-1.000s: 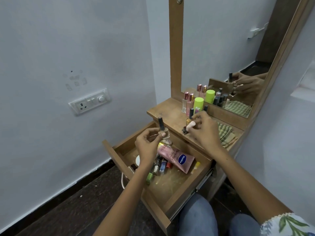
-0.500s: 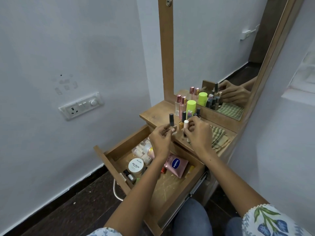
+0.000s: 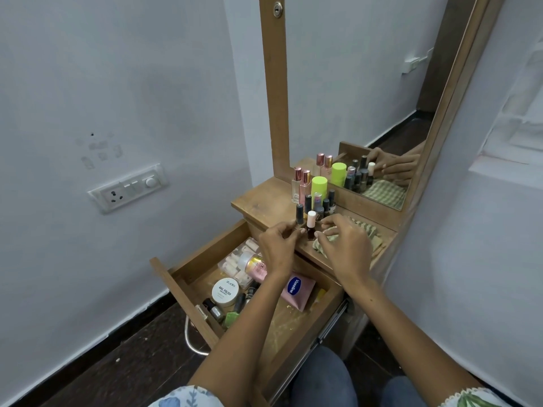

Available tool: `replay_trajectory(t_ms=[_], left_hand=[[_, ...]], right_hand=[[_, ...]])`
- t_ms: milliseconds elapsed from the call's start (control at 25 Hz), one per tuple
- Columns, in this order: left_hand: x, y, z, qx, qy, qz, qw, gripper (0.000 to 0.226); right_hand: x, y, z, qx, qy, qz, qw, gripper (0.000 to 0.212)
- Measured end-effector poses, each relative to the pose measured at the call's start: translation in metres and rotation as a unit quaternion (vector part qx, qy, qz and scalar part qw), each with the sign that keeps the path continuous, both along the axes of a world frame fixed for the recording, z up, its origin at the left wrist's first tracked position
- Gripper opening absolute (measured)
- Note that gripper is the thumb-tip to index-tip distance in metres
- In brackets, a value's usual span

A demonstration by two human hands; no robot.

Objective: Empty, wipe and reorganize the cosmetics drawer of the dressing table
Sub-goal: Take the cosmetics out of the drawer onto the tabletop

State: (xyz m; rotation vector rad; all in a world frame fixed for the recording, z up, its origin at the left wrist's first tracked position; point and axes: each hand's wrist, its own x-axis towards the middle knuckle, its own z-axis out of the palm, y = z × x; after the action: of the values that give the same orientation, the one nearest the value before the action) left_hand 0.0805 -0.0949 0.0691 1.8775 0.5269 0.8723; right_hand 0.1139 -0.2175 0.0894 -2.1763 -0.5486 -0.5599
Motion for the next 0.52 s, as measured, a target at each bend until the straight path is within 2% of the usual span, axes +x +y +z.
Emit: replay_trajectory(t_ms=[160, 320, 440, 520], left_hand=[[-0.003, 0.002, -0.007, 0.025, 0.001, -0.031, 0.999, 0.025], [-0.026, 0.020, -0.006, 0.084, 0.027, -0.050, 0.995, 0.031], [-0.059, 0.051, -0.003, 0.129, 0.064, -0.072, 0.987, 0.021], [-0.085, 0.072, -0.005, 0.145, 0.108, -0.085, 0.980, 0.016]], right_hand=[[-0.010, -0.004, 0.000, 0.004, -0.021, 0.020, 1.000, 0.020], [-0.030, -0.003, -0.006, 0.007, -0.047, 0.108, 0.993, 0.019], [-0.042, 0.005, -0.026, -0.045, -0.023, 0.205, 0.977, 0.018], [-0.048, 0.015, -0.041, -0.121, 0.033, 0.249, 0.960, 0.017]])
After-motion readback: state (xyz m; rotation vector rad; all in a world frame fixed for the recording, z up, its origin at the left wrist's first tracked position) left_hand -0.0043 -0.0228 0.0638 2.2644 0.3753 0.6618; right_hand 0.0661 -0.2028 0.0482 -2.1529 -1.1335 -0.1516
